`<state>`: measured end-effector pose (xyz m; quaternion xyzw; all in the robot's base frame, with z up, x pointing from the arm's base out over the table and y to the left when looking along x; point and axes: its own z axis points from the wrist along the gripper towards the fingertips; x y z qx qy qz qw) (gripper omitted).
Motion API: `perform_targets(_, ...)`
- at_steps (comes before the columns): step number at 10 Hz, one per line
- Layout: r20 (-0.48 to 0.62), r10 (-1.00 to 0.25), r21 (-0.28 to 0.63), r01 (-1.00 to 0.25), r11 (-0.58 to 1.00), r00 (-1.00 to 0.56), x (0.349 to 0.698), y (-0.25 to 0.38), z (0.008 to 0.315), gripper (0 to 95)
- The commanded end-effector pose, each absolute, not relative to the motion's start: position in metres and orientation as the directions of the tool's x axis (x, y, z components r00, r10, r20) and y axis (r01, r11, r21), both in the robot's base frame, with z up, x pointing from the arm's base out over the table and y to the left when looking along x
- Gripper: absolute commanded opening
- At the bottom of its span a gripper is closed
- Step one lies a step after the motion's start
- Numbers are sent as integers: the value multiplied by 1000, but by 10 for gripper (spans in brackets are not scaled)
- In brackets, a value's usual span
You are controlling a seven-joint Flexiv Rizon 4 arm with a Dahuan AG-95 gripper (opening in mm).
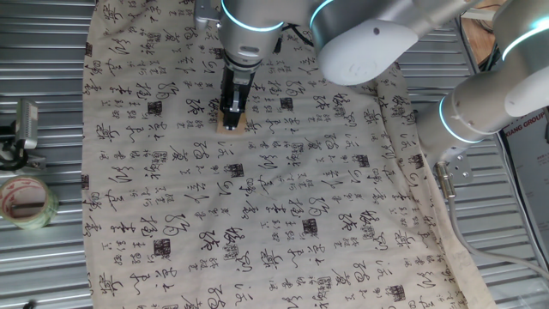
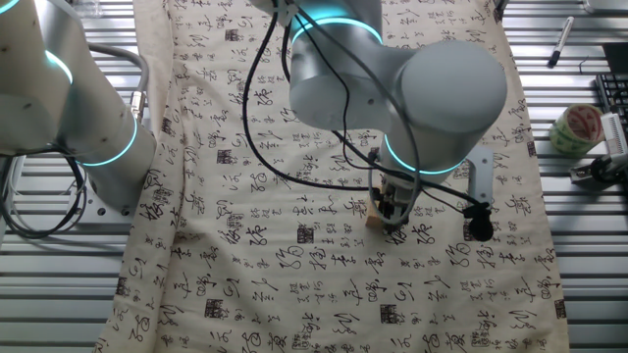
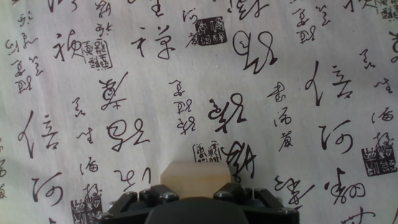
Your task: Hold a small block with the gripper and sweep it from left to right on the table
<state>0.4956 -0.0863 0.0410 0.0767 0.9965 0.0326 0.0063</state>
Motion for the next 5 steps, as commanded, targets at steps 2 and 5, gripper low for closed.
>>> perform_targets(2,-10,161,67,160,985,-987,497,-84,27,0)
perform_targets(5,-9,173,66,172,983,-985,501,-80,25,0)
